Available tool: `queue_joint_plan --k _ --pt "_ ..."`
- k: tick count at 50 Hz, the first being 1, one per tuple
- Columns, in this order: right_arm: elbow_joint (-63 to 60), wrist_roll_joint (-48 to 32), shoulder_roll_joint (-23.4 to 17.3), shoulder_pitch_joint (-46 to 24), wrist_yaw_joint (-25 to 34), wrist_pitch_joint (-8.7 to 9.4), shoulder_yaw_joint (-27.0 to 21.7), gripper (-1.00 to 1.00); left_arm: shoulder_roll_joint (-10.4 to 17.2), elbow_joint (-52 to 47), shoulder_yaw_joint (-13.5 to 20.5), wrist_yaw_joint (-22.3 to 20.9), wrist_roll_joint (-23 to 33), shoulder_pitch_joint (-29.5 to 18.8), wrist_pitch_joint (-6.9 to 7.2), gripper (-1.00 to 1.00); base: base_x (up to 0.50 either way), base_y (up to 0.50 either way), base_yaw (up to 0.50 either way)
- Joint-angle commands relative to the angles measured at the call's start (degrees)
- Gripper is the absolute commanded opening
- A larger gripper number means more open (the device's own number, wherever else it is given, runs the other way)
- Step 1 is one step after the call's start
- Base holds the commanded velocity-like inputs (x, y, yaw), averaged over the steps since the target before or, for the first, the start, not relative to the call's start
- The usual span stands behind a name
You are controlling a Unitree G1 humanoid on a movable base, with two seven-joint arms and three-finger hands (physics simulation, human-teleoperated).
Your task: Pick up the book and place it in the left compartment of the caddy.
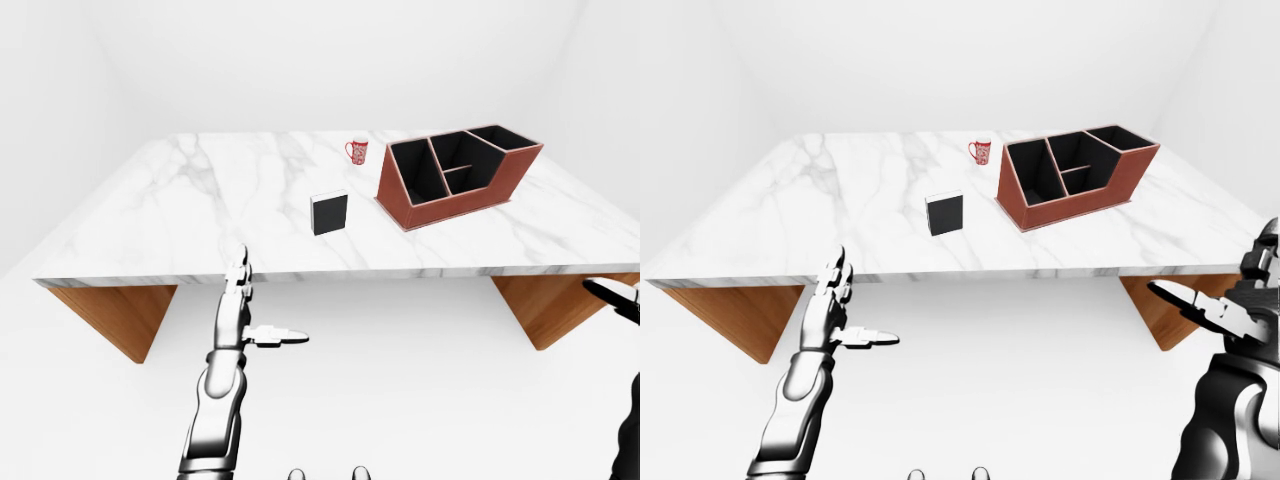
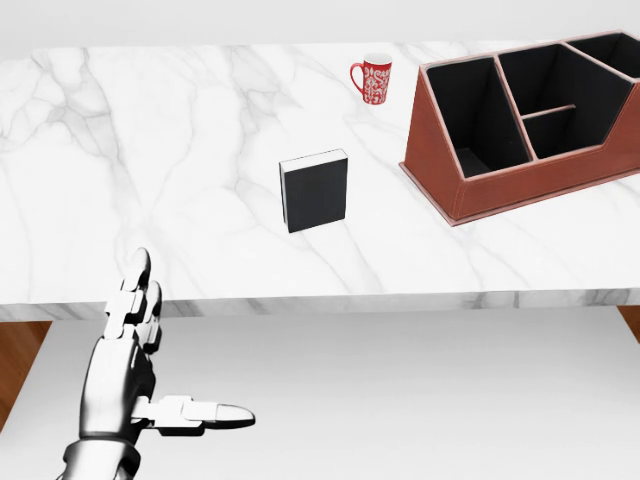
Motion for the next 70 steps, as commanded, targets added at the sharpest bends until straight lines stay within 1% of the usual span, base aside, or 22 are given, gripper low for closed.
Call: queue_joint_plan --k 1,7,9,10,13,14,16,19,25,28,29,35,39,41,43,45,49,51,55,56,61,70 --pt "1.8 8.1 -2.0 2.5 -0.2 0.00 -8.1 1.00 0.2 3.3 0.3 -0.1 0.5 -1.3 0.00 1.00 0.00 0.00 0.00" --pt "3.3 11.5 -3.4 4.7 1.4 0.00 -13.6 1.00 0.3 4.0 0.5 -0.2 0.2 -1.7 0.00 1.00 0.00 0.00 0.00" --pt "3.3 11.5 -3.4 4.7 1.4 0.00 -13.6 1.00 0.3 4.0 0.5 -0.2 0.2 -1.7 0.00 1.00 0.00 0.00 0.00" --pt "4.8 13.2 -3.9 5.3 2.4 0.00 -16.1 1.00 0.3 4.6 0.7 -0.3 -0.1 -1.9 0.00 1.00 0.00 0.00 0.00" --pt "5.9 12.8 -4.4 5.8 3.9 0.00 -16.9 1.00 0.4 4.7 0.9 -0.2 -0.4 -2.0 0.00 1.00 0.00 0.00 0.00" --pt "6.7 11.4 -4.6 6.3 4.7 0.00 -17.6 1.00 0.4 5.3 1.0 -0.2 -0.6 -2.2 0.00 1.00 0.00 0.00 0.00" --pt "6.9 11.7 -4.7 6.4 5.1 0.00 -18.2 1.00 0.4 4.8 1.0 -0.1 -0.6 -2.1 0.00 1.00 0.00 0.00 0.00" --pt "7.9 13.4 -5.5 7.1 6.0 0.00 -20.9 1.00 0.2 3.3 0.7 -0.1 -0.6 -1.5 0.00 1.00 0.00 0.00 0.00" --pt "10.2 14.0 -6.5 7.5 7.2 0.00 -23.4 1.00 0.2 2.6 0.7 -0.2 -0.8 -1.2 0.00 1.00 0.00 0.00 0.00" --pt "11.5 13.8 -6.5 7.5 8.1 0.00 -23.2 1.00 0.2 3.0 0.7 -0.1 -0.7 -1.2 0.00 1.00 0.00 0.00 0.00" --pt "12.5 12.6 -6.5 7.6 8.6 0.00 -22.9 1.00 0.2 2.9 0.6 -0.1 -0.7 -1.1 0.00 1.00 0.00 0.00 0.00" --pt "14.8 13.2 -6.7 8.2 9.8 0.00 -23.9 1.00 0.2 3.7 0.4 -0.2 -0.3 -1.0 0.00 1.00 0.00 0.00 0.00" --pt "15.3 12.6 -6.8 8.8 10.2 0.00 -24.2 1.00 0.1 2.2 0.3 -0.3 -0.5 -0.4 0.00 1.00 0.00 0.00 0.00" --pt "15.5 11.0 -6.9 9.1 10.7 0.00 -24.5 1.00 0.0 1.1 0.2 -0.2 -0.5 0.0 0.00 1.00 0.00 0.00 0.00" --pt "15.6 12.1 -6.9 9.1 10.9 0.00 -25.1 1.00 -0.1 0.5 0.0 -0.2 -0.4 0.3 0.00 1.00 0.00 0.00 0.00" --pt "15.7 18.1 -7.1 9.0 10.7 0.00 -26.6 1.00 -0.1 0.2 -0.1 -0.2 -0.3 0.5 0.00 1.00 0.00 0.00 0.00" --pt "15.1 14.1 -7.1 10.0 10.2 0.00 -26.9 1.00 -0.2 -0.7 -0.2 -0.3 -0.3 0.9 0.00 1.00 0.00 0.00 0.00" --pt "14.5 14.7 -7.1 10.2 10.8 0.00 -27.2 1.00 -0.3 -1.6 -0.4 -0.3 -0.2 1.2 0.00 1.00 0.00 0.00 0.00" --pt "13.1 13.2 -6.7 10.5 11.1 0.00 -28.0 1.00 -0.3 -2.0 -0.5 -0.2 -0.1 1.3 0.00 1.00 0.00 0.00 0.00" --pt "13.5 13.7 -6.8 10.5 11.4 0.00 -28.6 1.00 -0.2 -0.6 -0.3 -0.3 -0.2 0.7 0.00 1.00 0.00 0.00 0.00" --pt "12.7 13.4 -6.6 10.5 11.1 0.00 -28.7 1.00 0.2 3.4 0.5 -0.5 -0.7 -1.0 0.00 1.00 0.00 0.00 0.00" --pt "12.6 13.2 -6.5 10.4 11.2 0.00 -28.8 1.00 0.2 3.5 0.5 -0.5 -0.7 -1.1 0.00 1.00 0.00 0.00 0.00"
